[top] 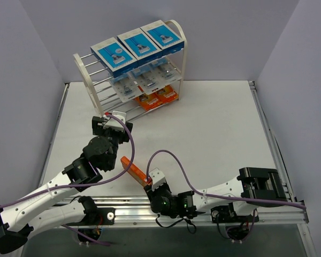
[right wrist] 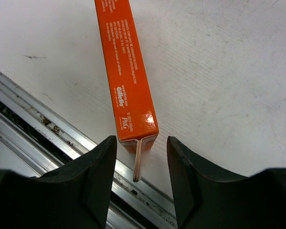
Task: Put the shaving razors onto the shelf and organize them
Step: Place the shaving razor onto shelf
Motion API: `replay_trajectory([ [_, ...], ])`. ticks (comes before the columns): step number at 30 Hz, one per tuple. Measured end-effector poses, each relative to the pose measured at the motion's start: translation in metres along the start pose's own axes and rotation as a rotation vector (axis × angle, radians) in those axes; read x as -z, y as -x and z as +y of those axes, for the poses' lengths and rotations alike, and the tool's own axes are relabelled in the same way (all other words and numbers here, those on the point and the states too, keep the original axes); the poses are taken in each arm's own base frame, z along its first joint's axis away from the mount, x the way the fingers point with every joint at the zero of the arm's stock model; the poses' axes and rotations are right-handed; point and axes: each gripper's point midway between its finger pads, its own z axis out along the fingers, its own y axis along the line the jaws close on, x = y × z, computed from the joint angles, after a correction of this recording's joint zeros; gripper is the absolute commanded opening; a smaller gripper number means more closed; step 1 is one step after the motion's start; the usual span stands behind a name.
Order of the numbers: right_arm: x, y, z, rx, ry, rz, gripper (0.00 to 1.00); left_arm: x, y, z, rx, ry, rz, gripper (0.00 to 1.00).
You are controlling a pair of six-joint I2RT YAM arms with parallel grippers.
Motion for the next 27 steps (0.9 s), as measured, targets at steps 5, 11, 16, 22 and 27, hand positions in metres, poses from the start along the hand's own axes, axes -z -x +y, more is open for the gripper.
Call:
replay_trajectory([
  [5,-0.001,-0.005,0.0,0.005,-0.002,0.012,0.45,0.0,0.0,0.0,-0.001,0.0,0.0,0.83],
  [11,-0.002,-0.006,0.001,-0.005,-0.001,0.014,0.42,0.0,-0.001,0.0,-0.001,-0.002,0.001,0.83],
  [16,-0.004,-0.012,0.001,0.002,-0.004,0.023,0.37,0.0,-0.002,-0.001,-0.004,-0.006,0.002,0.83],
  [22,-0.005,-0.013,0.002,0.001,-0.004,0.026,0.09,0.0,-0.002,-0.002,-0.004,-0.008,0.002,0.83],
  [27,0.001,-0.005,0.0,-0.025,0.008,0.009,0.0,0.001,-0.001,-0.001,0.0,-0.007,-0.002,0.83],
])
